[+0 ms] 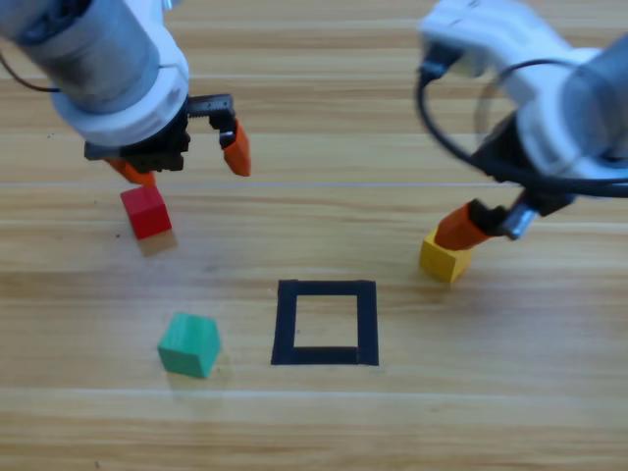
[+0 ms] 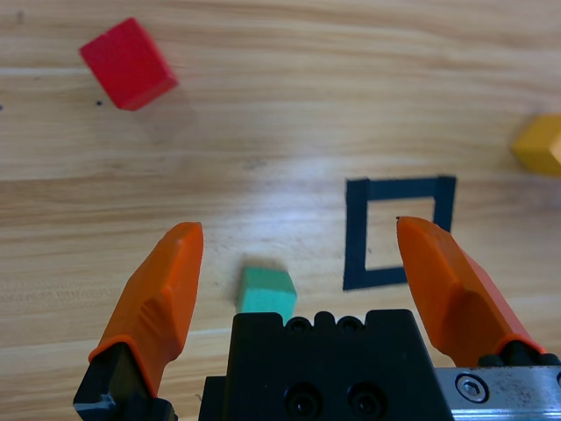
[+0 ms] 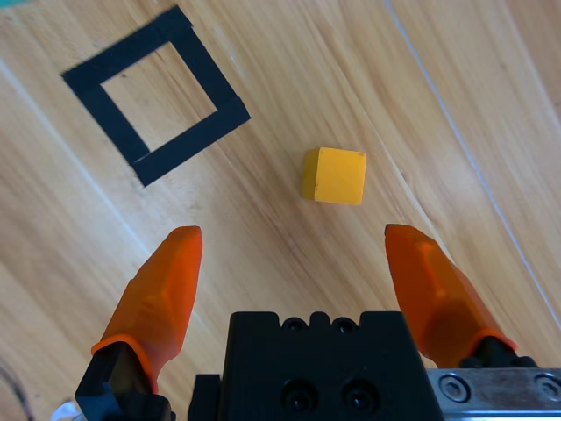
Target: Stack the blocks in the rectangular block: red at the bottom, yellow in the middle, green on top
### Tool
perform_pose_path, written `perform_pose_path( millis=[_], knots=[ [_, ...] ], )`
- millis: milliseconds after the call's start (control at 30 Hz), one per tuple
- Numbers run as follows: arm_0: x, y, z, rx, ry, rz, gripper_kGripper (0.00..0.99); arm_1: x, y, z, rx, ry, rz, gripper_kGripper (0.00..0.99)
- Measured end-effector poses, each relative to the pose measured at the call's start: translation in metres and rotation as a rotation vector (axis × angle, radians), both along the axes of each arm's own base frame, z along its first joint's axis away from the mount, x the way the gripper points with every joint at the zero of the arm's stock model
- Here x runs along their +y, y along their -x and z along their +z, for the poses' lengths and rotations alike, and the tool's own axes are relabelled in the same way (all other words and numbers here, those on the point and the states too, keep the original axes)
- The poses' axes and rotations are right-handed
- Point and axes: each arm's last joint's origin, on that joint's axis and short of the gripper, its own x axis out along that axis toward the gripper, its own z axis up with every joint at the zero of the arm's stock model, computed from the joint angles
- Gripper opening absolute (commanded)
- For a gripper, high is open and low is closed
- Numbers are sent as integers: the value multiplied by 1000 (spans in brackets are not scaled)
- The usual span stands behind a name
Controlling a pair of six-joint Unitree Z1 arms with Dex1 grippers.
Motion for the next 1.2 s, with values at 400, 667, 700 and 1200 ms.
perform_pose_path(
  millis=[400, 667, 700, 1200],
  knots=[
    [39, -94, -30, 212, -29, 347, 942, 10, -66, -68, 112, 147, -68, 940],
    [49, -112, -57, 282, -23, 412, 942, 18, -86, -93, 138, 180, -69, 827],
    [49, -113, -60, 289, -22, 425, 942, 18, -86, -94, 137, 182, -65, 815],
    [46, -133, -98, 312, -24, 441, 940, 29, -101, -115, 175, 216, -36, 0]
  ],
)
